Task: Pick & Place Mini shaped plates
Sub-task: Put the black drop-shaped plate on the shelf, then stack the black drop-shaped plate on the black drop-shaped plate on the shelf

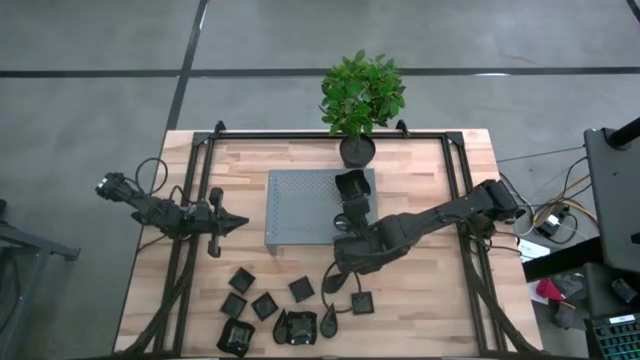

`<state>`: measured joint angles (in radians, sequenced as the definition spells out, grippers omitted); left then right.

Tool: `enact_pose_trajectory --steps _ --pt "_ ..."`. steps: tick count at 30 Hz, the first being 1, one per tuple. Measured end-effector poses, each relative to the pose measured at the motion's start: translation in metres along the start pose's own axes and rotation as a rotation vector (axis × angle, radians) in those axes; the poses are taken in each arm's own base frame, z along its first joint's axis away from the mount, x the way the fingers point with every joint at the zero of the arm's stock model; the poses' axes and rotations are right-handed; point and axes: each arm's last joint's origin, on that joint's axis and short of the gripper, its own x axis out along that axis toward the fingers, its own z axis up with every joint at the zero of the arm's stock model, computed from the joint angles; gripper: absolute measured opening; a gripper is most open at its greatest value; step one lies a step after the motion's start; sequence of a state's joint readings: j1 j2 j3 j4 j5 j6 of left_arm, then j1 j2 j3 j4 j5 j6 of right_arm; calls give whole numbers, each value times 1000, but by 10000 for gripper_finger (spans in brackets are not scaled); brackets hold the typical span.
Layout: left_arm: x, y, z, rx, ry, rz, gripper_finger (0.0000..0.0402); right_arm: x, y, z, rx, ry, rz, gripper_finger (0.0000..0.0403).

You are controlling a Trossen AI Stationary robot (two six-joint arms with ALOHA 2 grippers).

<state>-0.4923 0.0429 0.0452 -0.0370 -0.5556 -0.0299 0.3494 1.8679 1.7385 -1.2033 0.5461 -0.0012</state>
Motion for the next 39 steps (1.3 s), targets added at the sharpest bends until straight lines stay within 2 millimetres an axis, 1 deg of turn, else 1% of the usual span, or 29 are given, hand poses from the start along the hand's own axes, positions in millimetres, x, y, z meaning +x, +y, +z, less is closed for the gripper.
enact_pose_trajectory --steps 14,23,34,39 --pt "0 0 0 0 0 0 0 14 6 -3 -26 7 -4 8" --pt "0 0 0 0 1 0 0 16 4 -3 -18 5 -10 11" --pt "0 0 0 0 0 0 0 15 3 -2 -9 2 -62 68" --pt "0 0 0 0 0 0 0 10 8 -1 12 -15 -56 86"
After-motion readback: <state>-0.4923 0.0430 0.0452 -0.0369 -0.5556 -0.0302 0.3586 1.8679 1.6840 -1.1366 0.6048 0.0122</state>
